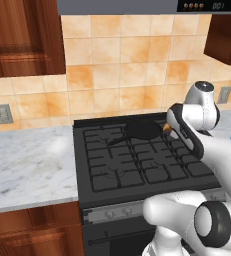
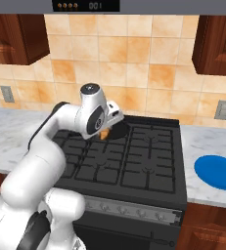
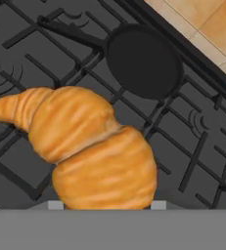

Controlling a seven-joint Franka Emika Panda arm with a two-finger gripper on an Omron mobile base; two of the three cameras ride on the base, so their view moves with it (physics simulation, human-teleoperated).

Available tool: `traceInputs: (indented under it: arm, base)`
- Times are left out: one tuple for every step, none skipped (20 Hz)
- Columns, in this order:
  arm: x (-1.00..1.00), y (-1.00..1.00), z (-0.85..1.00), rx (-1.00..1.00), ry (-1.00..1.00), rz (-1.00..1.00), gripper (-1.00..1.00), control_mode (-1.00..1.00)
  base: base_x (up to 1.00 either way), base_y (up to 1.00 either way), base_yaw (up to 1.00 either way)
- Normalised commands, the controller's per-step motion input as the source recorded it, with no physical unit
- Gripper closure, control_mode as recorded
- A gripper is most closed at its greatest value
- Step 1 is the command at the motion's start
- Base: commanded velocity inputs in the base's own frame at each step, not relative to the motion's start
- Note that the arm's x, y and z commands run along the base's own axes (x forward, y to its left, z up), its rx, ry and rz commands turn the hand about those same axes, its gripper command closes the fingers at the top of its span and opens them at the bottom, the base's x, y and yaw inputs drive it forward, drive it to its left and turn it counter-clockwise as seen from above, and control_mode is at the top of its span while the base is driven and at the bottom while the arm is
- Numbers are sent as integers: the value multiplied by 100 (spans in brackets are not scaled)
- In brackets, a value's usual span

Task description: Pick the croissant and place it on the pan. Then turn on the stove to warm the croissant.

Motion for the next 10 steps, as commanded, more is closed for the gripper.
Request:
traceInputs:
  arm:
    - [34, 40, 6, 0, 0, 0, 100, -100]
    - [39, 38, 6, 0, 0, 0, 100, -100]
    - [39, 29, 4, 0, 0, 0, 100, -100]
    - [39, 20, 0, 0, 0, 0, 100, -100]
    - [46, 21, 0, 0, 0, 0, 100, -100]
    - [50, 21, 0, 0, 0, 0, 100, -100]
    - [56, 23, 0, 0, 2, 0, 100, -100]
    - [57, 17, 0, 0, 2, 0, 100, -100]
    - [56, 6, 0, 0, 2, 0, 100, -100]
    - [64, 0, -2, 0, 3, 0, 100, -100]
  base:
    - [0, 0, 0]
    - [0, 0, 0]
    - [0, 0, 0]
    - [0, 0, 0]
    - [0, 0, 0]
    - [0, 0, 0]
    - [0, 0, 0]
    - [0, 0, 0]
    - [0, 0, 0]
    - [0, 0, 0]
